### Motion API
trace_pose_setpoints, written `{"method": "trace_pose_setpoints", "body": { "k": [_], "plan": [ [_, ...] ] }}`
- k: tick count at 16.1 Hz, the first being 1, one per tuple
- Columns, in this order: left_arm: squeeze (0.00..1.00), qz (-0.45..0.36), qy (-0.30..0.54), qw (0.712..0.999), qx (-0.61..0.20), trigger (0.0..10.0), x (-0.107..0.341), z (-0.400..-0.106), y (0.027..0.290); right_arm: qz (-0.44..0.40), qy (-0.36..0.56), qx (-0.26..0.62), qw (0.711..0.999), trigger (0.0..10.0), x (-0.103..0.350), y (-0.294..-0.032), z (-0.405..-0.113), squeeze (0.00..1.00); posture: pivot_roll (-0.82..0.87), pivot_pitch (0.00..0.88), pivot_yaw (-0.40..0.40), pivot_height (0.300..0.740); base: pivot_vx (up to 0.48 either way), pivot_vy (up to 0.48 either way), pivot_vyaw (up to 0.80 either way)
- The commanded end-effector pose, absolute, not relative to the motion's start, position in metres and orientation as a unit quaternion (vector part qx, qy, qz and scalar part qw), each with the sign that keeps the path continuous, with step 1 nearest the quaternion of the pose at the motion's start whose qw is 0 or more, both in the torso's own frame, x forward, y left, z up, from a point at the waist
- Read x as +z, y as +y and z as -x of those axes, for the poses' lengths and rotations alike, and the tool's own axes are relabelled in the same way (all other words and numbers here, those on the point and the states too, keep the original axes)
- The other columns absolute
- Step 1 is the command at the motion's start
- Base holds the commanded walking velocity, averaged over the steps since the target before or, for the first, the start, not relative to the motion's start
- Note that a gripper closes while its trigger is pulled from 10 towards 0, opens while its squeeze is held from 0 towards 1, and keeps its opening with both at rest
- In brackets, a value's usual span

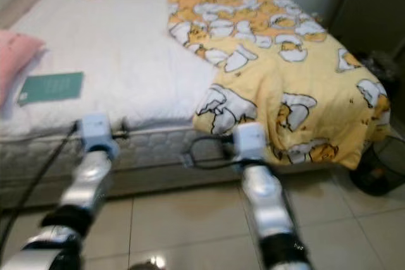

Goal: Clean up the room

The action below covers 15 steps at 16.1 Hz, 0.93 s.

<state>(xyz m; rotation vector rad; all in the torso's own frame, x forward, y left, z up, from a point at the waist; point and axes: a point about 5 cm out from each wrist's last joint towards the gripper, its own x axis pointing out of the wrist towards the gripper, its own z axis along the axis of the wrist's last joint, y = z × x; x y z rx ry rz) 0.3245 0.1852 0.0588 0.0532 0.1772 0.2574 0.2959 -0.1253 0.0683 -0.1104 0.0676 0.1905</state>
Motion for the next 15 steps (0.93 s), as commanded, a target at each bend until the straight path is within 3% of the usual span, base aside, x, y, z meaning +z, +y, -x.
{"method": "trace_pose_setpoints", "body": {
  "k": [1,10,15],
  "plan": [
    [0.0,-0.022,0.084,0.989,0.119,10.0,0.063,-0.33,0.175,0.066,0.036,0.082,0.994,10.0,0.066,-0.138,-0.294,0.0,-0.01,0.0,0.008,0.74,0.48,0.0,0.0],
    [0.0,-0.021,0.064,0.991,0.115,10.0,0.073,-0.337,0.176,0.071,0.026,0.088,0.993,10.0,0.069,-0.134,-0.3,0.0,0.0,0.0,0.002,0.74,0.48,0.0,0.0],
    [0.0,-0.033,0.026,0.998,0.049,10.0,0.077,-0.328,0.16,0.044,0.054,0.05,0.996,10.0,0.055,-0.154,-0.289,0.0,0.02,0.0,0.002,0.74,0.48,0.0,-0.16]
  ]
}}
